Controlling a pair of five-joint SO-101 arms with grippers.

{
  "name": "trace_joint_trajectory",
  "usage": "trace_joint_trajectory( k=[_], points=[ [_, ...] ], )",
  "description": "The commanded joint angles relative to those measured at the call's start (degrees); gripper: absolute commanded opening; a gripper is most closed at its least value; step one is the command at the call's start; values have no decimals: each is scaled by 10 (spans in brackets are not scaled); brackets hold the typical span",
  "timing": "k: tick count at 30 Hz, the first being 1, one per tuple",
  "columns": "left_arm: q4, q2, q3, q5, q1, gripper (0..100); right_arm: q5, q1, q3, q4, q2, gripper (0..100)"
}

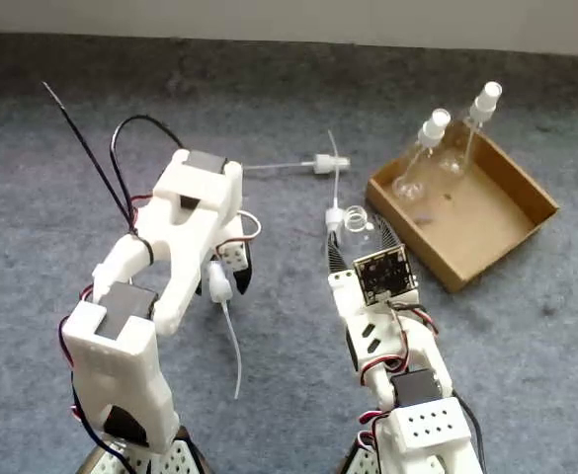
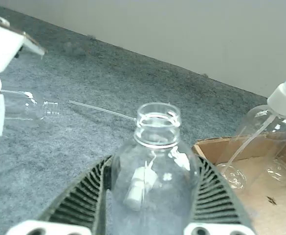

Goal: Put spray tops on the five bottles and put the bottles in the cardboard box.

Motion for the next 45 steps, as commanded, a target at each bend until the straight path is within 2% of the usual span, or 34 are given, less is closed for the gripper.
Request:
trace_joint_trajectory(
  k=[1,9,12,20,22,26,29,36,39,45],
  points=[
    [-18,-5,22,9,0,210,-3,6,51,-16,-11,105],
    [-100,-5,51,13,0,210,-3,6,51,-16,-11,105],
    [-126,-5,60,57,-4,210,-3,6,51,-16,-11,105],
    [-129,-5,66,77,0,208,-3,6,51,-16,-11,105],
    [-129,-5,66,77,0,170,-3,6,51,-16,-11,105],
    [-129,-5,62,73,1,0,-3,6,51,-16,-11,105],
    [-129,-5,62,73,1,42,-3,6,51,-16,-11,105],
    [-128,-12,60,73,1,45,-3,6,51,-16,-11,105],
    [-111,-16,44,73,1,45,-3,6,51,-16,-11,105],
    [10,-45,-45,73,1,45,-3,-21,51,-16,-11,105]
  ],
)
